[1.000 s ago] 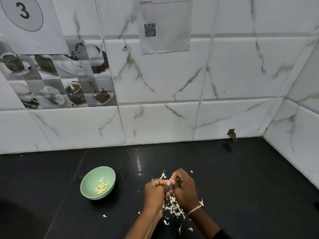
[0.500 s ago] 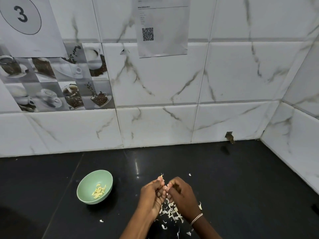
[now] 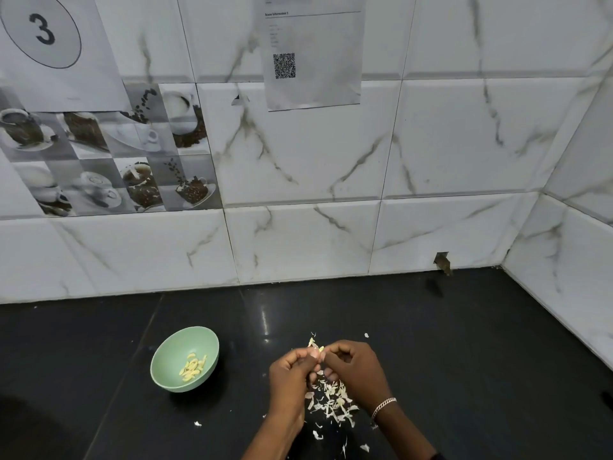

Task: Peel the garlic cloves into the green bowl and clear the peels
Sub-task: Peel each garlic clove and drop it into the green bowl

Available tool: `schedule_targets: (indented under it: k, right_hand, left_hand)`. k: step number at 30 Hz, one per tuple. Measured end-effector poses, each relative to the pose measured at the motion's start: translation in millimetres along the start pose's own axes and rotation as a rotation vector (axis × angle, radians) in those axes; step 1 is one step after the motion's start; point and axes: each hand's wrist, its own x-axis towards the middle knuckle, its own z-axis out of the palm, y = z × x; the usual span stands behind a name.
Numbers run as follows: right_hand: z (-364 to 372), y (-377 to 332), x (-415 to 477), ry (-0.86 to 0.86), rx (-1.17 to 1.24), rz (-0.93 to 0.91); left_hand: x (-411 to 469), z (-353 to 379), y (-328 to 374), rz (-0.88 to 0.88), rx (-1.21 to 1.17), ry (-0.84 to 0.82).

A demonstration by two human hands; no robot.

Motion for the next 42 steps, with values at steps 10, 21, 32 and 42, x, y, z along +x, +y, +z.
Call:
schedule_targets:
  k: [10, 21, 32, 42]
  right_hand:
    - [-7, -3, 3, -0.083, 0.011, 0.013]
    - [-4, -1, 4, -0.004, -0.023, -0.007]
    - [-4, 1, 5, 0.088, -0.126, -0.089]
    - [-6, -5, 6, -0.015, -0.142, -0.115]
  left_hand:
    - [1, -7, 2, -0.037, -0.06, -0.122]
    - [-3, -3, 3, 0.118, 0.123, -0.12]
    - [-3, -1, 10, 0.354, 0.483, -0.132]
    - [5, -5, 16, 0.326, 0.619, -0.192]
